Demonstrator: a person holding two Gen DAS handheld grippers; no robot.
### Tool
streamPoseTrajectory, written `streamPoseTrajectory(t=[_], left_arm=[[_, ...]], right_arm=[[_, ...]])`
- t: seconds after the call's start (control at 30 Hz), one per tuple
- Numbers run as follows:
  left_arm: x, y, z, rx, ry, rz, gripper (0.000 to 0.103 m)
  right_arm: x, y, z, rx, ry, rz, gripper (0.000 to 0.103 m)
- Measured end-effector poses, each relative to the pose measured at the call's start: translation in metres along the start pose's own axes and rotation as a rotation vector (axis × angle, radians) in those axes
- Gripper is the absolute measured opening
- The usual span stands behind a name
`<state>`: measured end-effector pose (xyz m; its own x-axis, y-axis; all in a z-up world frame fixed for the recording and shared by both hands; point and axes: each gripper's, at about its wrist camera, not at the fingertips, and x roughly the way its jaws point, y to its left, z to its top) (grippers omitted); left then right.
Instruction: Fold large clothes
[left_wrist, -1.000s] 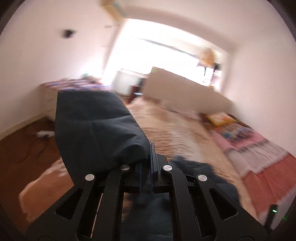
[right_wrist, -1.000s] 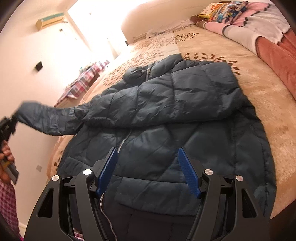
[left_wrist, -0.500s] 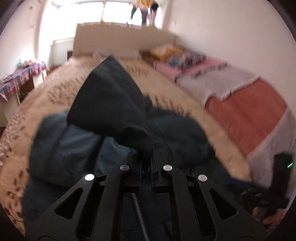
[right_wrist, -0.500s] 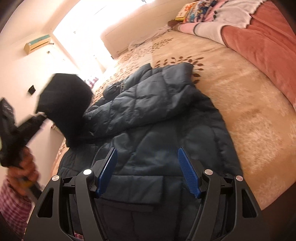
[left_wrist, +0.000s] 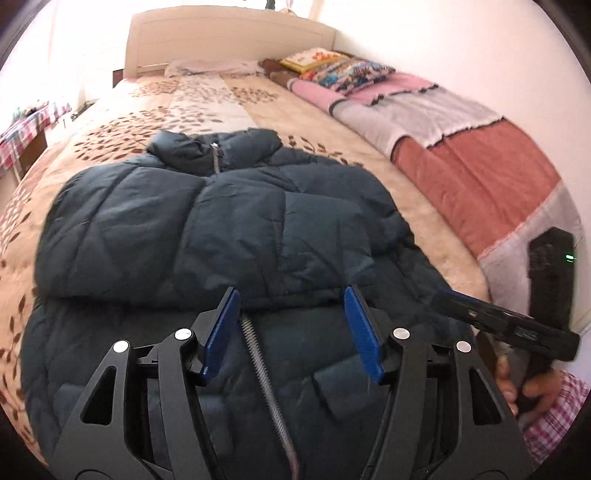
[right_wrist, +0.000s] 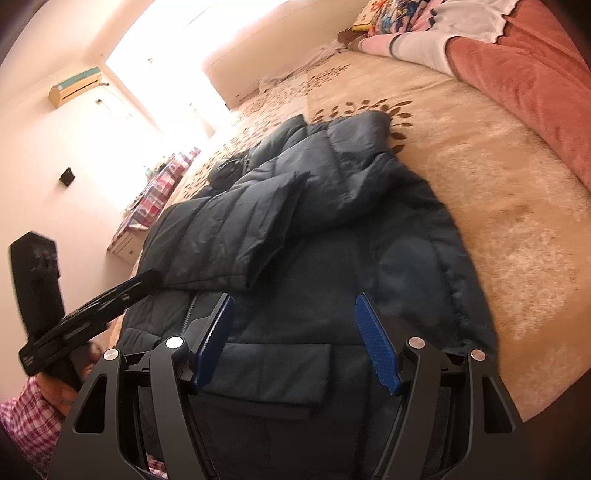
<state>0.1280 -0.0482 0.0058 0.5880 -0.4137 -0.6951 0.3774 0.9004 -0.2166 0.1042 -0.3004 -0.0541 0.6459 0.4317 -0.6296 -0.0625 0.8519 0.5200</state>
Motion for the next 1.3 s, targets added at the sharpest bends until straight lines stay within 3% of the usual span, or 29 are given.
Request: streamPoseTrajectory(t=[0.27,0.43,0.5,0.57,0.67,0.73,0.9,0.93,0.97,1.07,1.3], left_arm=[[-0.059,0.057,-0.041,-0.132,-0.049,0.118,0.061],[-0.083,0.103,-0.071,-0.272,-0.053,0.194,0.061],[-0.090,0.118,-0.080,-0.324,-0.054,0.209,0.061],[-0.095,0.132,-0.088,-0.368,-0.057,0.219,0.061],[-0.098,0.145,-0.096,-0.400,-0.062,0.234,0.061],[-0.097,0.152,-0.100,-0.412,-0.066,0.237,0.061],[-0.092,0.161,-0.105,-0.436,-0.055,0.241,0.061],[-0.092,0.162,-0.107,-0.432,-0.054,0.246,0.061],[-0.093,0.163,-0.107,-0.428,-0.054,0.249,0.061],[-0.100,0.169,-0.113,-0.432,-0.052,0.273,0.061],[-0.122,0.185,-0.136,-0.451,-0.018,0.303,0.064]], right_arm=[[0.038,0.025,0.022,0.027,0.052,0.036,0.067],[0.082,0.030,0.036,0.076,0.131,-0.059,0.067],[0.095,0.027,0.039,0.096,0.152,-0.086,0.044],[0.097,0.030,0.042,0.096,0.152,-0.070,0.015],[0.079,0.038,0.047,0.057,0.064,-0.110,0.011],[0.074,0.034,0.046,0.067,0.063,-0.121,0.011],[0.092,0.020,0.035,0.106,0.153,-0.150,0.015],[0.092,0.020,0.035,0.109,0.152,-0.156,0.020],[0.090,0.019,0.036,0.116,0.149,-0.164,0.034],[0.078,0.021,0.039,0.113,0.131,-0.153,0.051],[0.012,0.020,0.025,0.013,0.095,-0.125,0.061]])
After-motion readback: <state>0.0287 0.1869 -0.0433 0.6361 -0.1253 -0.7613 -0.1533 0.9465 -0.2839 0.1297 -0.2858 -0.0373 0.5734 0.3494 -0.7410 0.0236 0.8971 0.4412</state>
